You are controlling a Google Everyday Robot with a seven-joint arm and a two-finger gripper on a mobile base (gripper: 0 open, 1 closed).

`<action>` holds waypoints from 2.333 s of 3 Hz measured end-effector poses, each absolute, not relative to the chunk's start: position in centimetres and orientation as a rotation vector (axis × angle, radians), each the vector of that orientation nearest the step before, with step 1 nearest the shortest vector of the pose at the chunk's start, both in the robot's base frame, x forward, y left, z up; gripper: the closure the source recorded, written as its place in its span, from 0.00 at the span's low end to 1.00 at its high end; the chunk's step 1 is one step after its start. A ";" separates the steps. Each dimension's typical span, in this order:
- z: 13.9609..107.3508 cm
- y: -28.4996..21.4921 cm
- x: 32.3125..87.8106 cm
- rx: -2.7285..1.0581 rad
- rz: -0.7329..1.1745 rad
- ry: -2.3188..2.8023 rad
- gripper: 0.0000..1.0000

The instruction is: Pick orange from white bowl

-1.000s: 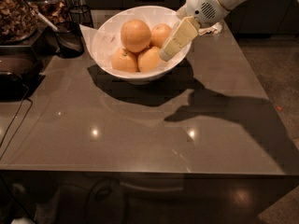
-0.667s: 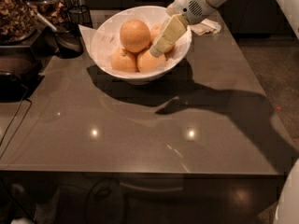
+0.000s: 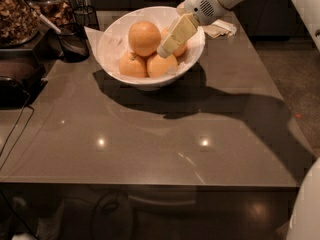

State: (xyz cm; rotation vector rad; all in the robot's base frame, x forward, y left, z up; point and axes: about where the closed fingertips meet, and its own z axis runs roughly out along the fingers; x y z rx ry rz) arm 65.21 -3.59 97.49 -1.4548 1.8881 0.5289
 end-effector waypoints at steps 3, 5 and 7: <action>98.7 -0.7 67.5 -1.467 0.570 1.823 0.15; 97.6 1.4 67.9 -1.533 0.594 1.814 0.21; 96.0 2.0 68.7 -1.556 0.607 1.837 0.22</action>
Offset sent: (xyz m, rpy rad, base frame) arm 0.0262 0.0243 0.0227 0.0588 -0.0324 0.0308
